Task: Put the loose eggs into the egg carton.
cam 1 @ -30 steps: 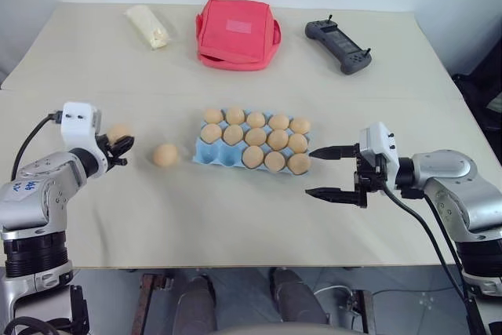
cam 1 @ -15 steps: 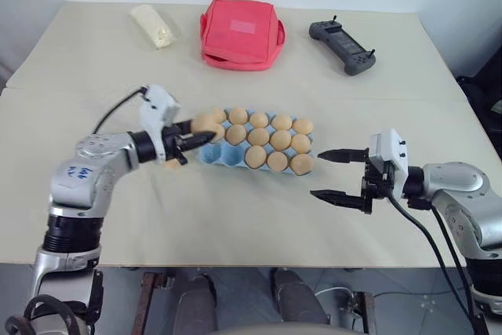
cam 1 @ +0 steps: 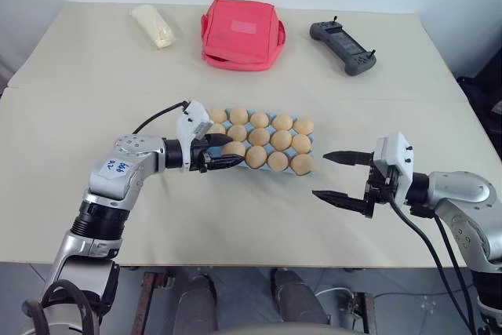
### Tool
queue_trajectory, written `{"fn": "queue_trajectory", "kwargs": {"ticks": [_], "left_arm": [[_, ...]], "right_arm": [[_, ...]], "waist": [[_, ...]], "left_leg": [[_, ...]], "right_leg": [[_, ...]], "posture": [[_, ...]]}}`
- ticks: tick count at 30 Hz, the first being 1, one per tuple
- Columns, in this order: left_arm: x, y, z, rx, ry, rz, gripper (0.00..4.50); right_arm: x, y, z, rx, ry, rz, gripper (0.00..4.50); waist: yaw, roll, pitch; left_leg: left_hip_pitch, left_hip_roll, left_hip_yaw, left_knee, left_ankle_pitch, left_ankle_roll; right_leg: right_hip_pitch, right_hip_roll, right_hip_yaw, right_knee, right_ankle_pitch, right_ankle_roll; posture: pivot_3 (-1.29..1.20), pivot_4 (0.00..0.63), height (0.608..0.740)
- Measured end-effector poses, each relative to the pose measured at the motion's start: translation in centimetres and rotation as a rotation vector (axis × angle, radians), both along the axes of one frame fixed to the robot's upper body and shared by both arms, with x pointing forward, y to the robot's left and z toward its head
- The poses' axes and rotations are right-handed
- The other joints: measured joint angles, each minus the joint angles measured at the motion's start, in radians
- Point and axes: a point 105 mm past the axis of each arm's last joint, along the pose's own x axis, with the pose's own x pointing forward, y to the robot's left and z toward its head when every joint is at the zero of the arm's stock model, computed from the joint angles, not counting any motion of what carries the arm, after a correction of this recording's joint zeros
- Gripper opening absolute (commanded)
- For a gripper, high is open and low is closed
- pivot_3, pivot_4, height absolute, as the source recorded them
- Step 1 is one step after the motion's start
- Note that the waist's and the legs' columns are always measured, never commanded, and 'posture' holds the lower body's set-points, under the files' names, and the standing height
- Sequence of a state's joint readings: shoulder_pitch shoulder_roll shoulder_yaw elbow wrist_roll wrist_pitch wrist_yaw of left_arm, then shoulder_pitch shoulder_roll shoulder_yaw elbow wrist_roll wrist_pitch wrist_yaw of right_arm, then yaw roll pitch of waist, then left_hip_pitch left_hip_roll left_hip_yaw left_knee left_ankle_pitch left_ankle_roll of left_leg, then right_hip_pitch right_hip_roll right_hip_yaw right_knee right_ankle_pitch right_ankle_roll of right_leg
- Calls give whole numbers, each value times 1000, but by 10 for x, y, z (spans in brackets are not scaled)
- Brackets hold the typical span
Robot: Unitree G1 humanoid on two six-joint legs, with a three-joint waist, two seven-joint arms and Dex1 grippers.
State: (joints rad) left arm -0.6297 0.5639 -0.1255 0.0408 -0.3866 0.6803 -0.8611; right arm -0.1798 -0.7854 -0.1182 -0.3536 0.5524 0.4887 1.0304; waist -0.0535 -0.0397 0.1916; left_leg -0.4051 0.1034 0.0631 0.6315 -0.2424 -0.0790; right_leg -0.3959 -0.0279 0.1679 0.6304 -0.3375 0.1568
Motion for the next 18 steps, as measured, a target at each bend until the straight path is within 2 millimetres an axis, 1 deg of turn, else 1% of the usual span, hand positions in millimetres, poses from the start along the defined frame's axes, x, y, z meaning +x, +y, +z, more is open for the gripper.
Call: {"fn": "queue_trajectory", "kwargs": {"ticks": [3,5,6,8,10,11,12,13,14,18], "left_arm": [[3,2,2,-3,-12,25,4463],[5,8,9,-18,-33,56,4463],[6,13,15,-29,-56,82,4463],[7,24,31,-58,-100,143,4463],[4,40,50,-85,-138,230,4463],[3,49,56,-98,-147,272,4463],[1,58,58,-105,-148,311,4463],[-3,69,56,-101,-140,360,4463],[-7,81,50,-95,-120,409,4463],[-28,119,15,-53,-39,582,4463]], "right_arm": [[0,0,0,0,-1,-1,4500],[0,1,1,0,-4,4,4500],[1,1,2,0,-7,10,4500],[2,2,5,0,-16,20,4500],[4,4,8,0,-22,34,4500],[5,4,7,0,-17,39,4500],[6,5,6,0,-12,47,4500],[7,6,6,0,-6,56,4500],[7,5,6,0,-3,61,4500],[13,9,6,-3,4,97,4500]], "waist": [[0,0,0],[-2,0,0],[-3,0,0],[-3,0,0],[-3,0,0],[-2,0,0],[-3,0,0],[-5,0,0],[-7,0,0],[-8,0,0]], "left_leg": [[0,0,0,1,0,0],[0,0,0,0,0,0],[0,0,0,0,0,0],[0,0,0,0,0,0],[0,0,0,0,0,0],[0,0,0,0,0,0],[0,0,0,0,0,0],[0,0,0,0,0,0],[0,0,0,0,0,0],[0,1,0,0,0,0]], "right_leg": [[0,0,0,0,0,0],[0,0,0,0,0,0],[0,0,0,1,0,0],[0,0,0,1,0,0],[0,0,0,1,0,0],[0,0,0,1,0,0],[0,0,0,1,0,0],[0,0,0,1,0,0],[0,0,0,1,0,0],[0,0,0,1,0,0]], "posture": [[0,150,740],[0,150,740],[0,150,740],[0,150,740],[0,150,740],[0,150,740],[0,150,740],[0,150,740],[0,150,740],[0,150,740]]}}
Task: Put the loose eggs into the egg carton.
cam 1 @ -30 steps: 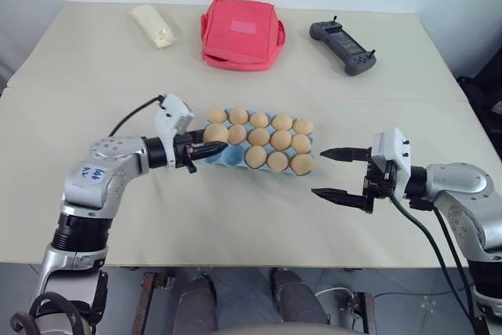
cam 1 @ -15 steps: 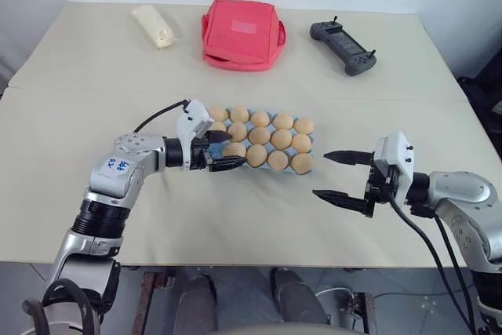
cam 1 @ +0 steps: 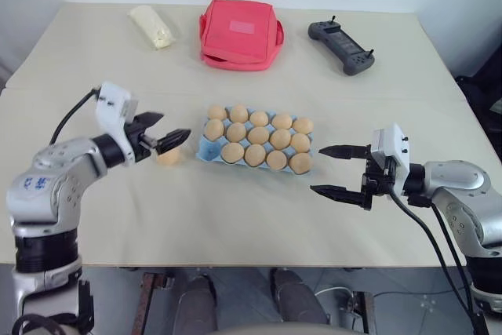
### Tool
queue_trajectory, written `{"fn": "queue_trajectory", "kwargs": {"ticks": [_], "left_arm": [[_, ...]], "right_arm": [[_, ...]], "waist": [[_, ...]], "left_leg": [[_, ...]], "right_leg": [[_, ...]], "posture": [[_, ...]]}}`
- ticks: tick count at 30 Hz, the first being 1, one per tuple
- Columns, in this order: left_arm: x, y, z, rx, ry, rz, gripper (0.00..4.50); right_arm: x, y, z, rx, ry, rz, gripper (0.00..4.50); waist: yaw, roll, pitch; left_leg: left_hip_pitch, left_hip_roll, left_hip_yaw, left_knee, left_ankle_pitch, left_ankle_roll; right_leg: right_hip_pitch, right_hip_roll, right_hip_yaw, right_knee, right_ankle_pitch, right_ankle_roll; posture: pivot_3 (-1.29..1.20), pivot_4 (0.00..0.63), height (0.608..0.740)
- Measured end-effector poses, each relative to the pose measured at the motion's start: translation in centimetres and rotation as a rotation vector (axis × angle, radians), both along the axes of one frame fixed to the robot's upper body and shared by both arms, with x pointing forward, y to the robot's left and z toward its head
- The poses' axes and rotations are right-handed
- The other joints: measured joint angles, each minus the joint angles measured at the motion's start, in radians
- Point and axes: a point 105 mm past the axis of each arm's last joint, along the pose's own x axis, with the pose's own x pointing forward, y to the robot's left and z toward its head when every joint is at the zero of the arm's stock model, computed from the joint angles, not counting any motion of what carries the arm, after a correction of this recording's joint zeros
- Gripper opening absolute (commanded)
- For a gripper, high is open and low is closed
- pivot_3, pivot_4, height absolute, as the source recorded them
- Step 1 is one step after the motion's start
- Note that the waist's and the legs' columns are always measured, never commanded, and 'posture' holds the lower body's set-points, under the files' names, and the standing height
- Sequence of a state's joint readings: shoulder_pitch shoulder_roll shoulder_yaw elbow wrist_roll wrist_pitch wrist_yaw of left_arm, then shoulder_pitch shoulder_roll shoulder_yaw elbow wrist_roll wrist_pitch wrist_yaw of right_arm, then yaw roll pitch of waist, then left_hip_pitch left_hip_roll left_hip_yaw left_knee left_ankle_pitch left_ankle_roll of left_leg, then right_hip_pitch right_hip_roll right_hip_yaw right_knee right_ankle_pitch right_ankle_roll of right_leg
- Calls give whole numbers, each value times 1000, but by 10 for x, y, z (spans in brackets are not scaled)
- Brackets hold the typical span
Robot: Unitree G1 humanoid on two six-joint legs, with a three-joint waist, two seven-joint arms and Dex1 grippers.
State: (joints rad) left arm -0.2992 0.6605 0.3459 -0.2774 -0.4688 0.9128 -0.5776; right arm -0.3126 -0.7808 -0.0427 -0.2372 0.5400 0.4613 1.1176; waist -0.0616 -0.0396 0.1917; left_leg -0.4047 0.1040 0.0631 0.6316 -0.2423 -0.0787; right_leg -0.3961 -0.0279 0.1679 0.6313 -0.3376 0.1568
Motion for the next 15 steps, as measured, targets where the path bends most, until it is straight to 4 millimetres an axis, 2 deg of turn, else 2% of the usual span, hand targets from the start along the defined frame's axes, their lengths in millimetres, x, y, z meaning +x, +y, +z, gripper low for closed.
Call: {"fn": "queue_trajectory", "kwargs": {"ticks": [3,8,11,15], "left_arm": [[-17,25,-11,12,4,115,4463],[-47,52,-24,21,11,227,4463],[-61,62,-32,10,30,270,4463],[-67,66,-37,4,46,282,4463]], "right_arm": [[4,2,2,-4,0,23,4500],[9,6,1,-18,7,68,4500],[12,8,0,-21,15,90,4500],[15,11,2,-25,6,108,4500]], "waist": [[2,0,0],[2,0,0],[2,0,0],[2,0,0]], "left_leg": [[0,0,0,0,0,0],[0,0,0,0,0,0],[0,0,0,-1,0,0],[0,0,0,0,0,0]], "right_leg": [[0,0,0,0,0,0],[0,0,0,0,-1,-2],[0,0,0,0,-3,-6],[0,0,0,0,-4,-8]], "posture": [[0,150,740],[0,150,740],[0,150,740],[0,150,740]]}}
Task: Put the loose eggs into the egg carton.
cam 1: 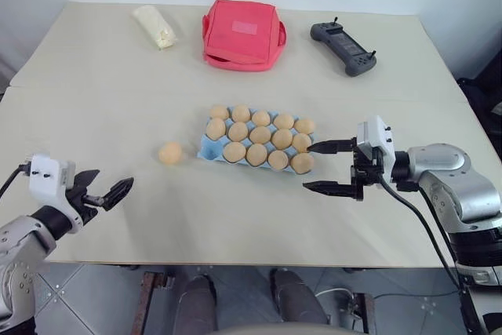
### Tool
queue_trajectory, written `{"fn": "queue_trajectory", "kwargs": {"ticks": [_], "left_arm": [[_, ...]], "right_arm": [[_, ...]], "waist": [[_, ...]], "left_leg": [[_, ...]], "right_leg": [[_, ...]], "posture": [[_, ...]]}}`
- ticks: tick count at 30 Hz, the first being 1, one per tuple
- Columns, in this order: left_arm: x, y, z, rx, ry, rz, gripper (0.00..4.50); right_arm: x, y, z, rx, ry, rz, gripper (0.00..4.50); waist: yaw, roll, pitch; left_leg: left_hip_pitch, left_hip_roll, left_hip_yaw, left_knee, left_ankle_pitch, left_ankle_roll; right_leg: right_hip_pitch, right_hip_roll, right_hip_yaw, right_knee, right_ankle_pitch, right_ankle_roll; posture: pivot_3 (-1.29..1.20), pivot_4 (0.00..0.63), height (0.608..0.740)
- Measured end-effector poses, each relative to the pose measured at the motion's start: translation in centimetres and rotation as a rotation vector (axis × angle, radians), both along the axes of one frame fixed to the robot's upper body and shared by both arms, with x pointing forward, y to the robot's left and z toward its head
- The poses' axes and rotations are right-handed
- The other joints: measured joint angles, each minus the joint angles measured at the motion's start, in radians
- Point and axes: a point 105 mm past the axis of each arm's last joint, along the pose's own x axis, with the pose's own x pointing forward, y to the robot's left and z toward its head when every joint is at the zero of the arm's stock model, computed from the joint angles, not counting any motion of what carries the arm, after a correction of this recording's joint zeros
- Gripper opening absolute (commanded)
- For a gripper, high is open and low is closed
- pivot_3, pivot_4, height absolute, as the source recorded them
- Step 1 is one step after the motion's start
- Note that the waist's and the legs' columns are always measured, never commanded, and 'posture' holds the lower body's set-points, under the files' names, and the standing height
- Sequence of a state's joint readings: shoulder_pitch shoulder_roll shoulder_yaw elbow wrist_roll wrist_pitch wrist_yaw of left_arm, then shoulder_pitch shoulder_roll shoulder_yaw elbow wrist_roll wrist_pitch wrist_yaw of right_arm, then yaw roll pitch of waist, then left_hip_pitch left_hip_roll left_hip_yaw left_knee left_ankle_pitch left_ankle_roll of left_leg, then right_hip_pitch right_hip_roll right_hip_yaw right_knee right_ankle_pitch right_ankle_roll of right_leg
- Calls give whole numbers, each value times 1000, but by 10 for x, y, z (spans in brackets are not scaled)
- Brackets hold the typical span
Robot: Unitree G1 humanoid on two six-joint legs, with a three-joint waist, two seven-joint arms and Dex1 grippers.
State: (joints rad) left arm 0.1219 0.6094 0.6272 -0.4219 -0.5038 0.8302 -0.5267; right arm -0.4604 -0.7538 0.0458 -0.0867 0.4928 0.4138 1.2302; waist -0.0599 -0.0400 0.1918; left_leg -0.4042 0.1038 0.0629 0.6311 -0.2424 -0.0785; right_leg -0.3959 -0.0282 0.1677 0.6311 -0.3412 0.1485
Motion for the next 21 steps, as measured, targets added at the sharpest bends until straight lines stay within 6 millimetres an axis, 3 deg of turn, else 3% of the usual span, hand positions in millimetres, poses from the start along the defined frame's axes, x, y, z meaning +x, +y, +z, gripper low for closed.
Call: {"fn": "queue_trajectory", "kwargs": {"ticks": [6,13,16,21], "left_arm": [[6,-8,5,0,-24,-26,4463],[52,-57,31,-17,-116,-197,4463],[71,-72,27,-23,-86,-253,4463],[88,-79,-4,21,50,-277,4463]], "right_arm": [[0,1,0,1,1,8,4500],[-6,-1,-2,-5,-1,-5,4500],[-9,-3,-5,-9,9,-27,4500],[-15,-8,-4,-8,-2,-70,4500]], "waist": [[0,0,0],[3,0,0],[-1,0,0],[-3,0,0]], "left_leg": [[0,0,0,-1,0,0],[0,0,0,0,0,0],[0,0,0,-1,0,0],[0,0,0,-2,0,-1]], "right_leg": [[0,0,0,0,0,0],[0,0,0,0,3,6],[0,0,0,0,4,7],[-1,0,0,-1,4,7]], "posture": [[0,150,740],[0,150,740],[0,150,740],[0,150,740]]}}
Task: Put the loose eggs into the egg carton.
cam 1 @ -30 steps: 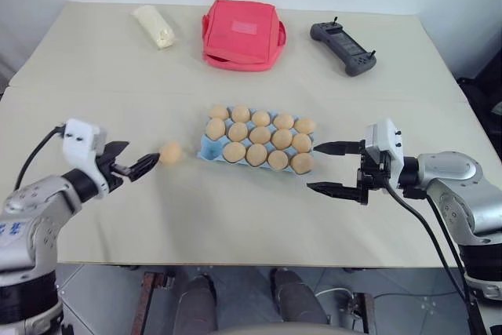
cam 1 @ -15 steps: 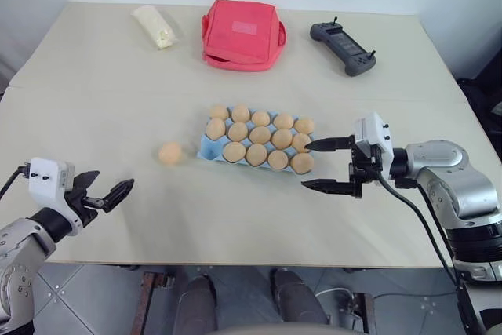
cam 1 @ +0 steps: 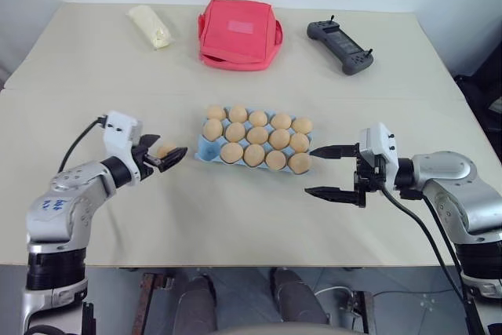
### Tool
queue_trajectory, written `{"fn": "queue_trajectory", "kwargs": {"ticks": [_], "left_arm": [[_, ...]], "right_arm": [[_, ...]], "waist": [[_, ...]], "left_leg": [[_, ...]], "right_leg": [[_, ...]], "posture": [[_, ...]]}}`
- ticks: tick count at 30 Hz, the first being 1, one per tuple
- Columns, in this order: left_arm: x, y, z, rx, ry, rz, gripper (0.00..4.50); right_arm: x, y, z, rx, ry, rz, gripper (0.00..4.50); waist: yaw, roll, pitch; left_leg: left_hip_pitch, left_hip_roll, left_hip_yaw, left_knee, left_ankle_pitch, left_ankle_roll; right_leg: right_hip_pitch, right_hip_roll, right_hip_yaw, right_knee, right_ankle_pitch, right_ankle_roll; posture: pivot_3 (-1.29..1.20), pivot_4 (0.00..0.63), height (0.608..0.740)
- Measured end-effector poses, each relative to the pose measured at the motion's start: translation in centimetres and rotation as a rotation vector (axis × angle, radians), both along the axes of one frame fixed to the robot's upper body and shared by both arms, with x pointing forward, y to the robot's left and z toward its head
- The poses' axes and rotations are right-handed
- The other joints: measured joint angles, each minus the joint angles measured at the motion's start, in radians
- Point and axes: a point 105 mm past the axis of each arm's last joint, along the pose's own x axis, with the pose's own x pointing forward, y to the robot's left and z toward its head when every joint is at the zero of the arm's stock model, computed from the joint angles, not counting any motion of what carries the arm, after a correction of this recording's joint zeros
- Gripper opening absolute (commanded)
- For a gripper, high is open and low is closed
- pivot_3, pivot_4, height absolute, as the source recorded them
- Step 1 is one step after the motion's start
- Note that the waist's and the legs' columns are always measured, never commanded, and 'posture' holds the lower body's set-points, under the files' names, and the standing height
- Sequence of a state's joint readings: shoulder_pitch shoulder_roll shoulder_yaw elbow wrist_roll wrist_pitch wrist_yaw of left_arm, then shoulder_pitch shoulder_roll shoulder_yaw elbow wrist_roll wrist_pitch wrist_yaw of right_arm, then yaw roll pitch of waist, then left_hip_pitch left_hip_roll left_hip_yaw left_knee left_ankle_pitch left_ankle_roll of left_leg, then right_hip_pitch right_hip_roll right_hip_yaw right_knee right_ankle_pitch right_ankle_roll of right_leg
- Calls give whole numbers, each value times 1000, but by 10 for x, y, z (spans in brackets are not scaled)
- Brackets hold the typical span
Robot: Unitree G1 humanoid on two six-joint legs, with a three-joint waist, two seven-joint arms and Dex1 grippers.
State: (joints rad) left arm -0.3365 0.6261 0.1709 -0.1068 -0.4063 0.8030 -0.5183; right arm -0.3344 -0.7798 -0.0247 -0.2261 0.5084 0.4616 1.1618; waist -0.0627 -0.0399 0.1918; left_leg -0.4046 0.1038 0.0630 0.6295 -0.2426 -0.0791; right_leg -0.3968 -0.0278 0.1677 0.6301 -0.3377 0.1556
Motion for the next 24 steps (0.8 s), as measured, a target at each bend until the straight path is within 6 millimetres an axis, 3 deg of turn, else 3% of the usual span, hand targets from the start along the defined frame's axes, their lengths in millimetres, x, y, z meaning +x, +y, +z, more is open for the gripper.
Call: {"fn": "queue_trajectory", "kwargs": {"ticks": [3,11,12,16,22,24], "left_arm": [[5,0,-1,41,14,-10,4463],[17,-3,2,44,17,-22,1913],[17,-4,4,44,14,-28,1759],[20,-11,15,16,-18,-60,1714],[23,-44,66,-49,-161,-224,1714],[22,-52,66,-50,-157,-260,1714]], "right_arm": [[-3,-4,1,8,-6,-31,4500],[-8,-9,2,14,-10,-81,4500],[-8,-9,1,15,-6,-85,4500],[-10,-14,0,17,-8,-116,4500],[-12,-13,1,20,-16,-126,4500],[-12,-13,1,20,-17,-132,4500]], "waist": [[6,0,0],[6,0,0],[6,0,0],[9,0,0],[10,0,0],[9,0,0]], "left_leg": [[0,0,0,0,0,0],[0,0,0,1,0,1],[0,0,0,1,0,1],[0,0,0,1,0,0],[0,-1,0,2,0,0],[0,-1,0,1,0,0]], "right_leg": [[0,0,0,0,0,0],[1,0,0,1,1,1],[1,0,0,1,0,1],[1,0,0,0,0,1],[1,0,0,0,1,1],[1,0,0,0,1,1]], "posture": [[0,150,740],[0,150,740],[0,150,740],[0,150,740],[0,150,740],[0,150,740]]}}
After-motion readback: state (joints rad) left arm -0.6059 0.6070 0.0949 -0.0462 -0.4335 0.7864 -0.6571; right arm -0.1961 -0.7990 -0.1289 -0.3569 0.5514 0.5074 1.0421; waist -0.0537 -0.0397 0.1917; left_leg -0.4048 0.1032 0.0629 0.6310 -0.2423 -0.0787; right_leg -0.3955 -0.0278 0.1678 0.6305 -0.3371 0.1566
